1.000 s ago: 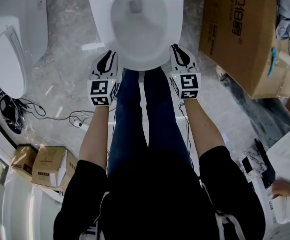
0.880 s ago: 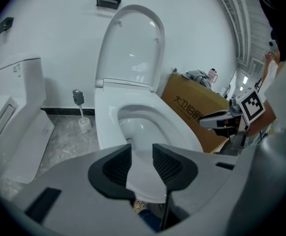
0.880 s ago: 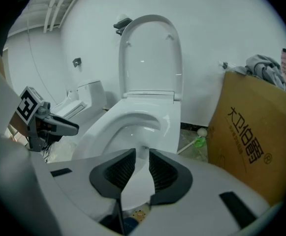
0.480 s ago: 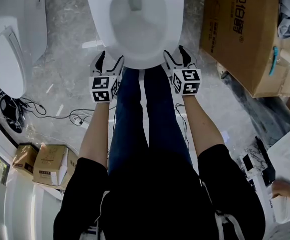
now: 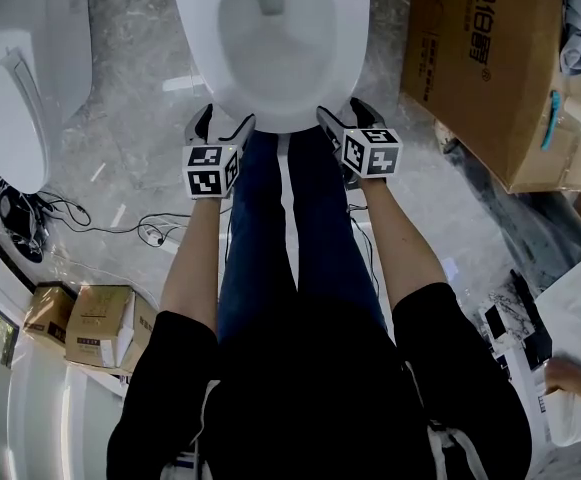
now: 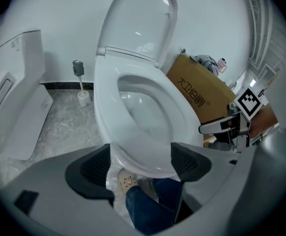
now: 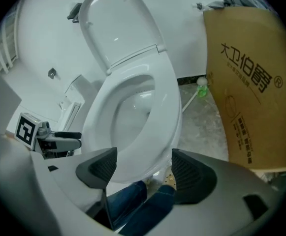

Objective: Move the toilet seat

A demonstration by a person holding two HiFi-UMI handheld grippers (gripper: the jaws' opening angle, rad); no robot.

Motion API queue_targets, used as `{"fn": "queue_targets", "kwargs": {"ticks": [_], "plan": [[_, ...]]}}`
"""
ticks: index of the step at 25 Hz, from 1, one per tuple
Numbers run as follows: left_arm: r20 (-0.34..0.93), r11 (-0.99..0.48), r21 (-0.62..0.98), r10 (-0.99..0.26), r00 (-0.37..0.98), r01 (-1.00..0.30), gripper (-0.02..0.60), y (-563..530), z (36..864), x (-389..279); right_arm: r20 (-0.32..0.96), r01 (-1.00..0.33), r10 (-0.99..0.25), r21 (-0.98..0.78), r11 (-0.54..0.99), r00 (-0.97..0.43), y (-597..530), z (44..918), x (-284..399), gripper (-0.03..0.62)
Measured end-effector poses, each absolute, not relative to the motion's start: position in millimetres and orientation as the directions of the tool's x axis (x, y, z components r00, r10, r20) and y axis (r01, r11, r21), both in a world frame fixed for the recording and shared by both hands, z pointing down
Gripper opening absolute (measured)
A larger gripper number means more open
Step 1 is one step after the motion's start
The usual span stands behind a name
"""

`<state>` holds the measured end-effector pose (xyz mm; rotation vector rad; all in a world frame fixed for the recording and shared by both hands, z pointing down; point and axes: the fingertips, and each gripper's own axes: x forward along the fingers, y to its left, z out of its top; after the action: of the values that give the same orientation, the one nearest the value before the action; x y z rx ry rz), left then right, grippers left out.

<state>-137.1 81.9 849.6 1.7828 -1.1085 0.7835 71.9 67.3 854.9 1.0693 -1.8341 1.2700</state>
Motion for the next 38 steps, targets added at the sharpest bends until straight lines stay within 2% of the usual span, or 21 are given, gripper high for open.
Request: {"fn": "queue_targets", "kwargs": {"ticks": [10,15,26,31,38], "plan": [[0.864,-0.273,0.385,-0.228,0.448,-0.881,0.38,103,866,-123,0.855,-0.858,-0.124,-0.479,0.184,-0.504,82,870,56,0.348],[0.85,-0.283,0.41,-0.227,0.476,-0.867,0.38,102,863,-119,0.835,-0.85,-0.156,-0.515,0.113,-0.527,78,863,56,0.347],[0.836,-0.281,0.444,-0.211,0.506,-0.851,0.38,112,860,-116,0.812,-0.837,-0.205,-0.541,0.084,-0.546,77,847,56,0.347],[0.828,-0.256,0.466,-0.21,0.52,-0.847,0.38,109,861,-115,0.832,-0.864,-0.249,-0.502,0.043,-0.496,62,858,65,0.348],[0.813,-0.204,0.5,-0.224,0.538,-0.841,0.38,104,859,-117,0.823,-0.852,-0.246,-0.523,0.018,-0.511,57,856,64,0.348]]}}
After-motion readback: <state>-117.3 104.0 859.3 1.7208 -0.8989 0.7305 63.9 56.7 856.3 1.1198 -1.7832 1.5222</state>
